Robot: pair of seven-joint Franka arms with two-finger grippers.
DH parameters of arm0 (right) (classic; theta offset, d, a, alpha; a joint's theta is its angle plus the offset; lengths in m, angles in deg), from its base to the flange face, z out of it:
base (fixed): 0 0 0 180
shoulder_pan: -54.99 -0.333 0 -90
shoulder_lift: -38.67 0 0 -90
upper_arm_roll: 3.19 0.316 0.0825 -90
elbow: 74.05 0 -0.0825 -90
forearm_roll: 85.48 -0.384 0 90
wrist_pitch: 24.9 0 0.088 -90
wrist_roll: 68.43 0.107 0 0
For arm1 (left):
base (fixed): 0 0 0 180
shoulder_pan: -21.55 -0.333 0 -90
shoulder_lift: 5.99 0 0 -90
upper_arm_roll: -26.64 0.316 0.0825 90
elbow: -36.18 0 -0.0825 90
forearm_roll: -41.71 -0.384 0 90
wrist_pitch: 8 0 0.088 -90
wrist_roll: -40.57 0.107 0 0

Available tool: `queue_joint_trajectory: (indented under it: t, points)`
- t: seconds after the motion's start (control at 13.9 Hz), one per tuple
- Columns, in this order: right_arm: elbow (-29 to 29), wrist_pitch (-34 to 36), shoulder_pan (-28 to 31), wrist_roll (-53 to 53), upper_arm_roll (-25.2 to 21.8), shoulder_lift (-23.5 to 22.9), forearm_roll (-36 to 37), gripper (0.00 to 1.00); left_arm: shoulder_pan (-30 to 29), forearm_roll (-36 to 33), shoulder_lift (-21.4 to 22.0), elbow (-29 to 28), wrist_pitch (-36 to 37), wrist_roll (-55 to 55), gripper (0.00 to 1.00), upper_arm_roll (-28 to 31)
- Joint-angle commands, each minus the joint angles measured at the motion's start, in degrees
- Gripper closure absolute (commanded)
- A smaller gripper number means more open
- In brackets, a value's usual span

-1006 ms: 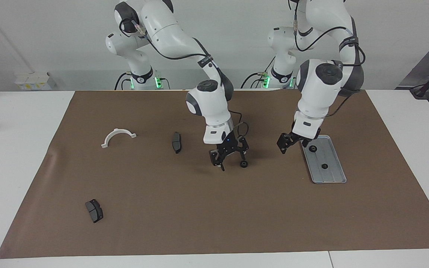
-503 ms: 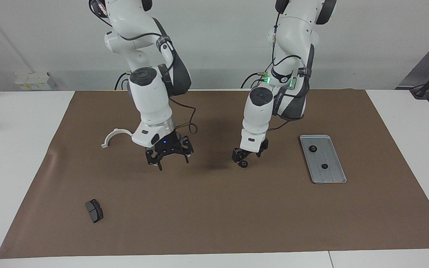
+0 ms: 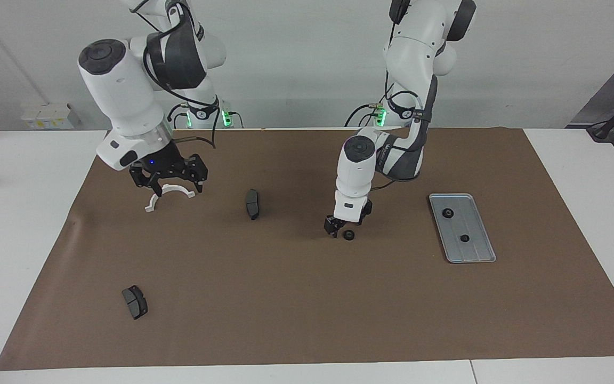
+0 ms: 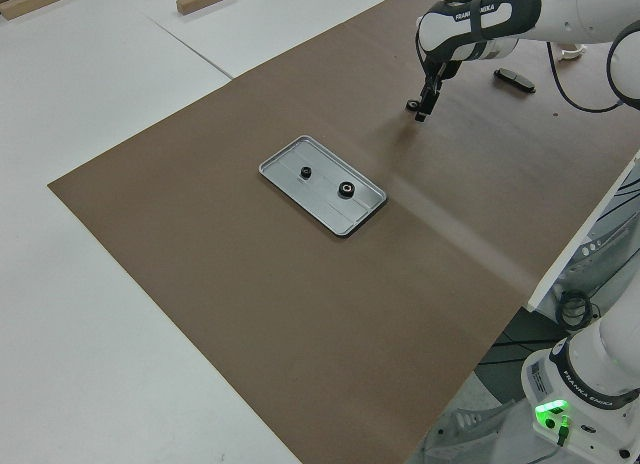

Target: Pick bearing gear from pile to tray

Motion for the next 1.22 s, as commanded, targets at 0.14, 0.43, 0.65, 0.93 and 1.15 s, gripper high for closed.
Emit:
queue_joint_trajectory:
  t: [0.14,0.43,0.65,0.93,1.15]
  points:
    - [1.22,5.32,5.63,-0.67,0.73,7.34,-0.15,0.0,0.34,-1.42,1.28,-1.75,-2.26,-1.45,0.72,0.85]
    - [0.61,5.75,5.81,0.03,0.82,8.4,0.8,0.0,-0.1,-1.51,1.28,-0.79,-1.21,-0.66,1.0,0.85]
    - [-1.23,11.38,8.61,-0.49,-0.84,7.97,-0.06,0.0,-0.53,-1.51,2.59,1.23,3.26,0.74,1.0,1.2]
    - [-2.03,14.72,8.98,-5.83,-4.52,8.14,0.55,0.0,-10.53,2.6,12.51,0.27,13.53,16.43,1.0,0.77]
    - [-1.94,15.86,9.07,-10.07,-7.96,8.49,1.07,0.0,-19.67,5.61,15.34,0.09,19.17,31.2,1.0,0.85]
